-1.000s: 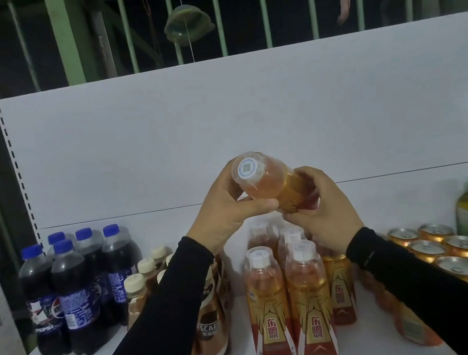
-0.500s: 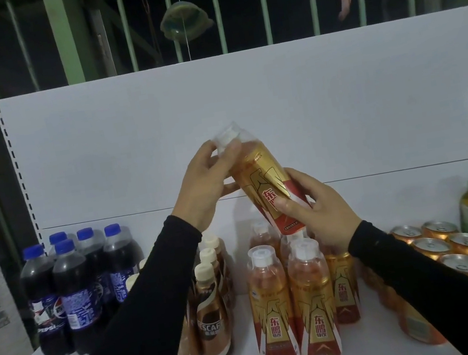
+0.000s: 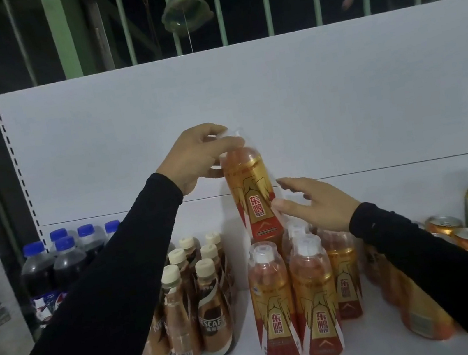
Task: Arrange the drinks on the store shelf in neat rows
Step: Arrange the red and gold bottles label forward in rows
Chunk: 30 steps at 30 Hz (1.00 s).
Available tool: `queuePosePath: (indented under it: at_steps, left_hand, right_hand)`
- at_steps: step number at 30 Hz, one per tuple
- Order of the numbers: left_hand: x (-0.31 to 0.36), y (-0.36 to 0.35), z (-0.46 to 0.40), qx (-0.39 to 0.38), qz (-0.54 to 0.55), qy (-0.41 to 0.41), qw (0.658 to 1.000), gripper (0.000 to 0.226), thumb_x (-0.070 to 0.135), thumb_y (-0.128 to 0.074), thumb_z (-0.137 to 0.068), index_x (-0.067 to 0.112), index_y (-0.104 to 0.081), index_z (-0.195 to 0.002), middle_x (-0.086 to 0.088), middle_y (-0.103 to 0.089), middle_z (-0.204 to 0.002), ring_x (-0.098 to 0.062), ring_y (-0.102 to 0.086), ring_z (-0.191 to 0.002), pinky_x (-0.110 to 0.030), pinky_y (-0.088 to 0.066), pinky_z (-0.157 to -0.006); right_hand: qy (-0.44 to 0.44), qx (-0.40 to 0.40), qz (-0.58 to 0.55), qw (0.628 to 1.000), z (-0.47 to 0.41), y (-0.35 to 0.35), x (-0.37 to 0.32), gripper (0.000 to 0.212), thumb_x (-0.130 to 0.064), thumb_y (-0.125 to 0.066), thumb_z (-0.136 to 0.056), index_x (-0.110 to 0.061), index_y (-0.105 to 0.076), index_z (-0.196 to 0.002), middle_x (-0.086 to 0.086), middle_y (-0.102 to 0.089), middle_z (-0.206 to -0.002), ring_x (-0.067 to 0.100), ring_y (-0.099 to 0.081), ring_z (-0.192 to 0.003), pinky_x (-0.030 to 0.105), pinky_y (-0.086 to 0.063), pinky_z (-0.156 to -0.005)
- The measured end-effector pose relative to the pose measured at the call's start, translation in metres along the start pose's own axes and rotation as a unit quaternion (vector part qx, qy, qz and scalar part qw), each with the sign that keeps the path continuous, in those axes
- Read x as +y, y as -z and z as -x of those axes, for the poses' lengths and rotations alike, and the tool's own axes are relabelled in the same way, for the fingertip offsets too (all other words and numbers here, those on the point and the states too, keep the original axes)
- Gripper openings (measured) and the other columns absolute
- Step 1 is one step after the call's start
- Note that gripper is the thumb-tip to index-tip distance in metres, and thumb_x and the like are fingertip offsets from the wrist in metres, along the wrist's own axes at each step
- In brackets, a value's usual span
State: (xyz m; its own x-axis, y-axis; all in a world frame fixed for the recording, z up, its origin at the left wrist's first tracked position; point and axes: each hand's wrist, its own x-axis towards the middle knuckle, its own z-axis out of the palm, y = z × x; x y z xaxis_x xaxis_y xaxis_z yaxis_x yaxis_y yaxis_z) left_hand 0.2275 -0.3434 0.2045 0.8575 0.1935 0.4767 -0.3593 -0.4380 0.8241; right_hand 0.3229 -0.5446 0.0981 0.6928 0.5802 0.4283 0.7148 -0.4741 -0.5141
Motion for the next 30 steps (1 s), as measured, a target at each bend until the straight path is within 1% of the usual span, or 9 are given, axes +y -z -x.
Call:
queuePosePath:
  at_steps: [2, 5, 9, 13, 18, 22, 25, 28, 30]
  left_hand:
    - [-0.007, 0.000, -0.002, -0.005, -0.011, 0.013, 1.000, 0.034, 0.021, -0.078, -0.085, 0.011, -0.066, -0.115, -0.005, -0.065, -0.100, -0.016, -0.067, -0.075, -0.026, -0.057, -0.060]
    - [-0.022, -0.002, -0.004, -0.020, -0.023, 0.035, 0.999, 0.034, 0.021, -0.079, -0.084, 0.013, -0.064, -0.113, -0.005, -0.065, -0.100, -0.020, -0.067, -0.082, -0.028, -0.056, -0.063]
    - [-0.042, -0.008, -0.002, -0.034, -0.026, 0.072, 0.996, 0.032, 0.019, -0.079, -0.084, 0.014, -0.065, -0.113, -0.004, -0.065, -0.099, -0.020, -0.065, -0.082, -0.032, -0.056, -0.068]
    - [-0.065, -0.018, 0.004, -0.047, -0.025, 0.105, 0.993, 0.046, 0.019, -0.080, -0.084, 0.011, -0.060, -0.124, -0.008, -0.063, -0.108, -0.022, -0.065, -0.089, -0.032, -0.057, -0.070]
    - [-0.096, -0.034, 0.017, -0.067, -0.038, 0.130, 0.988, 0.053, 0.022, -0.082, -0.081, 0.011, -0.061, -0.128, -0.002, -0.060, -0.107, -0.017, -0.064, -0.094, -0.021, -0.054, -0.063]
    - [-0.119, -0.047, 0.027, -0.077, -0.076, 0.152, 0.982, 0.044, 0.014, -0.081, -0.081, 0.010, -0.064, -0.122, -0.005, -0.062, -0.110, -0.009, -0.059, -0.088, -0.006, -0.044, -0.049]
    - [-0.131, -0.054, 0.026, -0.091, -0.082, 0.168, 0.978, 0.038, 0.008, -0.079, -0.081, 0.008, -0.067, -0.117, -0.005, -0.063, -0.100, -0.010, -0.058, -0.082, -0.009, -0.045, -0.053]
    - [-0.135, -0.054, 0.022, -0.096, -0.078, 0.185, 0.975, 0.028, 0.003, -0.077, -0.079, 0.013, -0.068, -0.104, -0.009, -0.066, -0.103, -0.016, -0.061, -0.087, -0.019, -0.047, -0.063]
    - [-0.135, -0.054, 0.021, -0.102, -0.066, 0.196, 0.973, 0.025, -0.001, -0.074, -0.078, 0.014, -0.067, -0.096, -0.013, -0.066, -0.103, -0.020, -0.061, -0.086, -0.025, -0.049, -0.062]
  right_hand:
    - [-0.025, -0.032, 0.080, 0.996, 0.003, 0.006, 0.008, 0.082, -0.073, -0.040, -0.084, -0.029, -0.027, -0.153, -0.005, -0.030, -0.159, 0.014, -0.031, -0.143, 0.027, -0.022, -0.111]
    - [-0.053, -0.094, 0.144, 0.984, 0.010, 0.011, 0.016, 0.086, -0.074, -0.034, -0.085, -0.026, -0.024, -0.155, -0.002, -0.023, -0.162, 0.016, -0.024, -0.147, 0.032, -0.018, -0.117]
    - [-0.073, -0.148, 0.179, 0.970, 0.013, 0.004, 0.027, 0.100, -0.084, -0.018, -0.073, -0.030, -0.018, -0.156, 0.001, -0.014, -0.164, 0.018, -0.014, -0.150, 0.037, -0.010, -0.120]
    - [-0.086, -0.169, 0.161, 0.969, 0.016, -0.002, 0.033, 0.092, -0.082, -0.016, -0.077, -0.033, -0.019, -0.155, 0.002, -0.012, -0.165, 0.017, -0.010, -0.151, 0.038, -0.006, -0.120]
    - [-0.082, -0.170, 0.165, 0.968, 0.015, -0.004, 0.038, 0.077, -0.074, -0.022, -0.090, -0.034, -0.019, -0.155, 0.004, -0.014, -0.164, 0.017, -0.009, -0.151, 0.039, -0.005, -0.122]
    - [-0.077, -0.167, 0.165, 0.969, 0.016, -0.005, 0.035, 0.071, -0.068, -0.024, -0.095, -0.031, -0.020, -0.155, 0.005, -0.014, -0.164, 0.018, -0.009, -0.151, 0.037, -0.005, -0.121]
    - [-0.076, -0.168, 0.163, 0.969, 0.017, -0.004, 0.033, 0.070, -0.067, -0.024, -0.096, -0.031, -0.019, -0.156, 0.006, -0.014, -0.164, 0.017, -0.008, -0.151, 0.036, -0.005, -0.120]
    - [-0.072, -0.169, 0.166, 0.969, 0.017, -0.004, 0.032, 0.068, -0.064, -0.024, -0.097, -0.029, -0.019, -0.156, 0.006, -0.014, -0.164, 0.018, -0.010, -0.151, 0.035, -0.006, -0.120]
    - [-0.071, -0.168, 0.169, 0.969, 0.017, -0.004, 0.032, 0.069, -0.065, -0.024, -0.097, -0.029, -0.019, -0.156, 0.006, -0.014, -0.164, 0.018, -0.010, -0.151, 0.035, -0.006, -0.120]
